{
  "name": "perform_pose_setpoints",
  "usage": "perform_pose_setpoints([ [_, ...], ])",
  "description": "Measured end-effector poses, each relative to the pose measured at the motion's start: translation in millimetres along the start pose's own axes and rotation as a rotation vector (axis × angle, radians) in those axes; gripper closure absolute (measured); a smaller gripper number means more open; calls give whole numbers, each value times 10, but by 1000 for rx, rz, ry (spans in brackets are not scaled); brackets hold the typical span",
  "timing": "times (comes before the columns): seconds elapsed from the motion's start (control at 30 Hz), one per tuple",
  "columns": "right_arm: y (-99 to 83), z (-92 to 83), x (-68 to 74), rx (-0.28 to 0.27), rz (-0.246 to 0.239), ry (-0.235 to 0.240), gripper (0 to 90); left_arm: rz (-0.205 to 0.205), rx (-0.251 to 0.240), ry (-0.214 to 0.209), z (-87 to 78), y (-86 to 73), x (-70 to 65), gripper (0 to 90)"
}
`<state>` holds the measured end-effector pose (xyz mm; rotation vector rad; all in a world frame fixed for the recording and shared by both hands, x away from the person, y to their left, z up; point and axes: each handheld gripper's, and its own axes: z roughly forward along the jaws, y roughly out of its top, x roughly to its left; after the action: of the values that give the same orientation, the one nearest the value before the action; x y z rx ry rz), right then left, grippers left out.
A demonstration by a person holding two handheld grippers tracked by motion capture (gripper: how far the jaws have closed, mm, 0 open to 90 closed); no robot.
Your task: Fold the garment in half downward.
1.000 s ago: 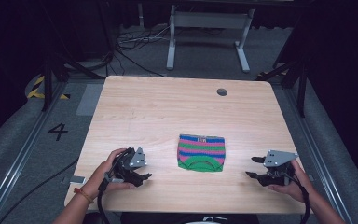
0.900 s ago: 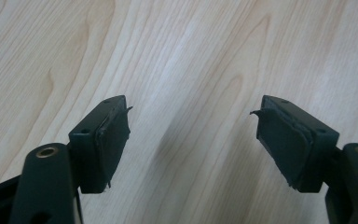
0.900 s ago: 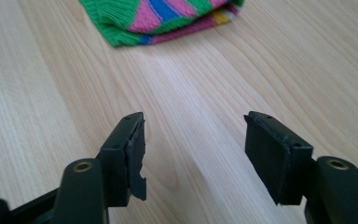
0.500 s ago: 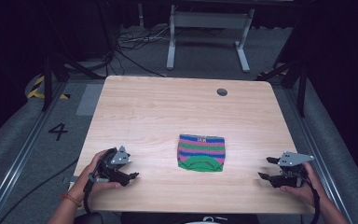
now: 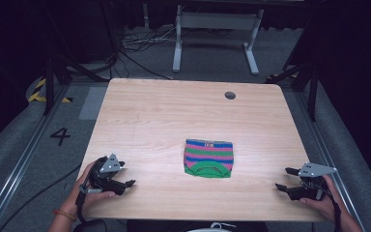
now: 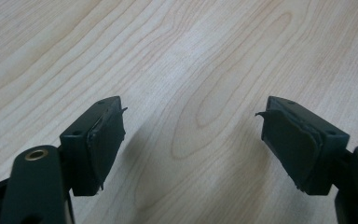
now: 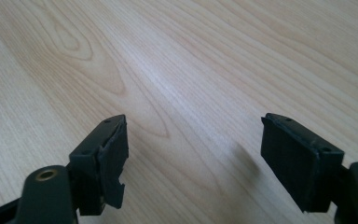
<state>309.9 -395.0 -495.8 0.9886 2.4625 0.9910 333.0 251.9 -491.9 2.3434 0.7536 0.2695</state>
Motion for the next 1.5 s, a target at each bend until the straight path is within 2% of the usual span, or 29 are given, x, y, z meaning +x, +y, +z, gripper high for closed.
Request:
perform_pose_setpoints([
  [0.07,-40,8,-3,5,16,-5,210,-14,-4,3,-10,-34,12,213],
  [0.1,-73,10,-14,-9,46,3,209,-29,-9,2,-15,-62,32,212],
  [0.17,-85,10,-20,-15,53,5,204,-39,-6,2,-13,-78,39,203],
  [0.23,-126,9,-27,-36,73,5,191,-71,-40,-7,-20,-133,57,197],
  [0.33,-135,0,-25,-35,73,3,188,-91,-56,-10,-33,-169,51,192],
  [0.4,-138,-2,-23,-35,74,4,187,-72,-46,14,-42,-181,27,189],
  [0.73,-139,0,-23,-36,74,4,185,-93,-43,45,-44,-185,7,166],
  [0.83,-139,-1,-20,-34,74,1,182,-109,-43,50,-43,-189,-8,162],
  [1.5,-131,11,-20,-26,90,-13,145,-114,-36,61,-29,-176,4,131],
])
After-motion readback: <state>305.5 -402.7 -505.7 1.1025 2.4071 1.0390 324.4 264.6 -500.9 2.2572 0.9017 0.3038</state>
